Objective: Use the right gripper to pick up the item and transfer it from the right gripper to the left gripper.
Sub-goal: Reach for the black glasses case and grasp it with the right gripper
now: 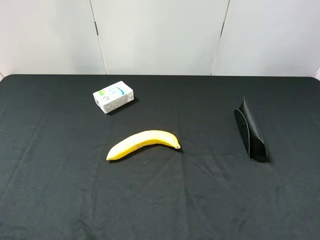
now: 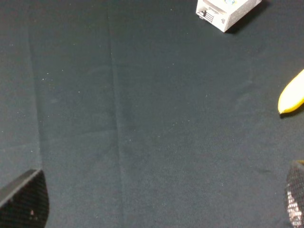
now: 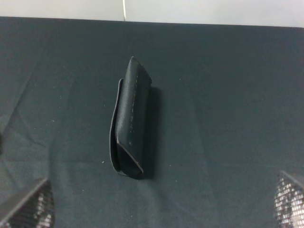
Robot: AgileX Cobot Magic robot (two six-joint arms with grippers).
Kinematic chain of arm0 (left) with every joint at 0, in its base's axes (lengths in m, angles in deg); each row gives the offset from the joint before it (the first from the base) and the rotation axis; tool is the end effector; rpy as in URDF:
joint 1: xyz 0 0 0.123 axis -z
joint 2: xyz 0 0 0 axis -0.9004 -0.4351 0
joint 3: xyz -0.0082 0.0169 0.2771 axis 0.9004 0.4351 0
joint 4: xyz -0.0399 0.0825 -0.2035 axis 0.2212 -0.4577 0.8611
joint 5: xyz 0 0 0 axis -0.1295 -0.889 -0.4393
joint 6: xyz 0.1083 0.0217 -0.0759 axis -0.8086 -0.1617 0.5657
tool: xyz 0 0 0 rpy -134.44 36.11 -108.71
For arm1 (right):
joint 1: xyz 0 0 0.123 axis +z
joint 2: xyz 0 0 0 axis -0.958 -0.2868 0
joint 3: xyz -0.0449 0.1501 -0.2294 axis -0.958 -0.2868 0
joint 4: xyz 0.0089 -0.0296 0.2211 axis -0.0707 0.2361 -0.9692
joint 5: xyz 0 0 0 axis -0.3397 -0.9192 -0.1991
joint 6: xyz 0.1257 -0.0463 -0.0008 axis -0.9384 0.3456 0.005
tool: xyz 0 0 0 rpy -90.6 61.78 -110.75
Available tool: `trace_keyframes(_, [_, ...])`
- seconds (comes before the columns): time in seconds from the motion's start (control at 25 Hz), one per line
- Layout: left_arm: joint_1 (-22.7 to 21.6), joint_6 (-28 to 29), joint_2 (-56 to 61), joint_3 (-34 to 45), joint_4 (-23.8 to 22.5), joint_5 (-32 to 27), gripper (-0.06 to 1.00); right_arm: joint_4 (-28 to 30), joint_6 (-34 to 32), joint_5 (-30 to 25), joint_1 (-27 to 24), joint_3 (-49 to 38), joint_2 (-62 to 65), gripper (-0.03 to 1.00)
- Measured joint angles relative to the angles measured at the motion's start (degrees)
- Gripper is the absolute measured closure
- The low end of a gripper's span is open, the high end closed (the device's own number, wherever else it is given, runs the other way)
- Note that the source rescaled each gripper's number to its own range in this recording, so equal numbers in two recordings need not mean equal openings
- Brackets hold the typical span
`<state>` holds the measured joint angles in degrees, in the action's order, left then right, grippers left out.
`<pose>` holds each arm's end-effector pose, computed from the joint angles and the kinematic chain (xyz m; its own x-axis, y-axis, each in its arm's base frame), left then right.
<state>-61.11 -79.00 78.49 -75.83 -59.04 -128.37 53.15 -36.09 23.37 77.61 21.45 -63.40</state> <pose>0.0147 -0.0024 0.2425 -0.4519 0.0606 -0.8900 0.0804 0.9964 0.0270 0.0171 0.0029 0.2482 -0.4100 -0.0869 -0.9079 -0.1080 0.9931 -0.0463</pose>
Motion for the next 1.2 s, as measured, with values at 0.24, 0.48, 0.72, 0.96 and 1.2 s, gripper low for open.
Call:
trace_keyframes(0.24, [0.0,0.0,0.0,0.0,0.0,0.0,-0.04,0.0,0.0,0.0,0.0,0.0,0.0,-0.03])
trace_keyframes(0.48, [0.0,0.0,0.0,0.0,0.0,0.0,-0.04,0.0,0.0,0.0,0.0,0.0,0.0,-0.03])
trace_keyframes(0.72, [0.0,0.0,0.0,0.0,0.0,0.0,-0.04,0.0,0.0,0.0,0.0,0.0,0.0,-0.03])
trace_keyframes(0.96, [0.0,0.0,0.0,0.0,0.0,0.0,-0.04,0.0,0.0,-0.8,0.0,1.6,-3.8,-0.03])
trace_keyframes(1.2, [0.0,0.0,0.0,0.0,0.0,0.0,-0.04,0.0,0.0,-1.2,0.0,8.6,-18.7,-0.03])
